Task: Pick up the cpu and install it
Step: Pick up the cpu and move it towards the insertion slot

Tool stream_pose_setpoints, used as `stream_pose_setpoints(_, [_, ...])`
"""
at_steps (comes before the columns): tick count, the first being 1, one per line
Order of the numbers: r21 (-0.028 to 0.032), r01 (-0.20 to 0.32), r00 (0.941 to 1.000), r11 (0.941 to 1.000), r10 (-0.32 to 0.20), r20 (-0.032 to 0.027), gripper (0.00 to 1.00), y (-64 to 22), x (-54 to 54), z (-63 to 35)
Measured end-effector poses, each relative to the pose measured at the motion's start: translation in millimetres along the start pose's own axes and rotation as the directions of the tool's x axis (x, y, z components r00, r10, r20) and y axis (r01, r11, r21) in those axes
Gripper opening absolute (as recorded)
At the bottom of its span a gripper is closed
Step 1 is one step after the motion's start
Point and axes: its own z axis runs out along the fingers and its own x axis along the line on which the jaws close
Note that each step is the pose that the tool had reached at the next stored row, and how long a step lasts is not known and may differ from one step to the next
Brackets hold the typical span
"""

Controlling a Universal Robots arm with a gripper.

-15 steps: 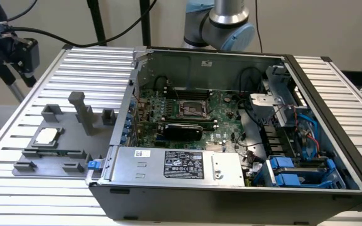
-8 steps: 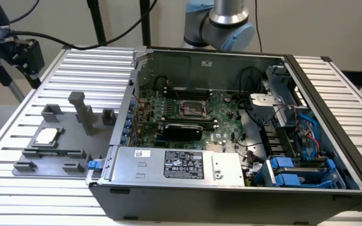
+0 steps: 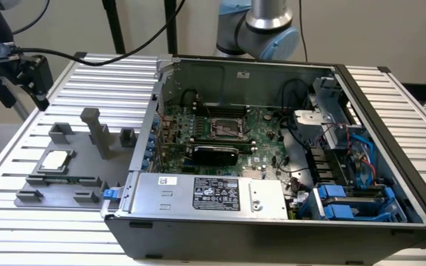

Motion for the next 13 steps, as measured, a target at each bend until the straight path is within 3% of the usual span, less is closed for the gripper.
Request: stream_pose_setpoints(13, [0.0003, 0.027, 0.9996, 0.9996, -0.027, -0.0013, 0.65, -5.5, 1.3, 23.4])
